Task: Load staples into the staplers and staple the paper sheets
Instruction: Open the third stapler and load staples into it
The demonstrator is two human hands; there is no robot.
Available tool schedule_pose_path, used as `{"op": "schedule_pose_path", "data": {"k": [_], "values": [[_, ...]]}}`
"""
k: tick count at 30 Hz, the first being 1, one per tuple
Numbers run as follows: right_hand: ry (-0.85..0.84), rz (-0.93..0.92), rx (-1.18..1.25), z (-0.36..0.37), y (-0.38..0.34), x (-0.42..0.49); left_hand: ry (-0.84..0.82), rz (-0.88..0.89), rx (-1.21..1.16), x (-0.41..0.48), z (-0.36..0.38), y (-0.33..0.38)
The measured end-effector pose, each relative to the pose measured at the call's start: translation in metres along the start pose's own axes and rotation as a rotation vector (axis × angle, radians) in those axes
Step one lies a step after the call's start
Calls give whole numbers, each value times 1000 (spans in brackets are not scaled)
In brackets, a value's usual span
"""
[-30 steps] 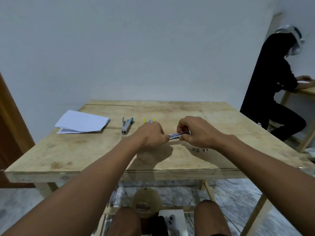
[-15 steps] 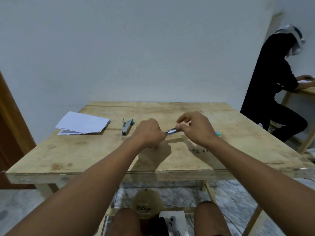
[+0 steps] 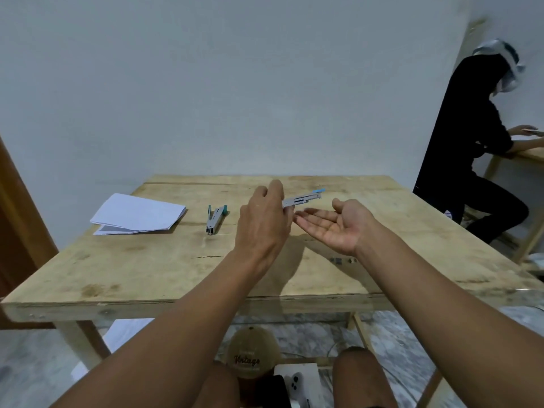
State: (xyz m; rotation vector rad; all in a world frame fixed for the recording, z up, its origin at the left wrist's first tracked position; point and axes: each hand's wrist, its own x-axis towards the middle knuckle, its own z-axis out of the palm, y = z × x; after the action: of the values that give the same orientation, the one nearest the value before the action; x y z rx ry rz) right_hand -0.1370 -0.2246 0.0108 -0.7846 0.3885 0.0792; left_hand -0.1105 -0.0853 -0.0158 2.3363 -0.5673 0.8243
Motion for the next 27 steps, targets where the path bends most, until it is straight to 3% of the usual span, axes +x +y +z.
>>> {"op": "schedule_pose_path", "data": {"k": [13, 16, 22, 27], "values": [[16, -41, -91, -8, -14, 6, -62, -49, 10, 3, 5, -1], [20, -50, -146, -9, -14, 6, -169, -104, -45, 3, 5, -4], [100, -156, -516, -5, -12, 5, -341, -261, -281, 6, -2, 0], [138, -212, -651, -8, -10, 6, -428, -336, -330, 6, -6, 5]]}}
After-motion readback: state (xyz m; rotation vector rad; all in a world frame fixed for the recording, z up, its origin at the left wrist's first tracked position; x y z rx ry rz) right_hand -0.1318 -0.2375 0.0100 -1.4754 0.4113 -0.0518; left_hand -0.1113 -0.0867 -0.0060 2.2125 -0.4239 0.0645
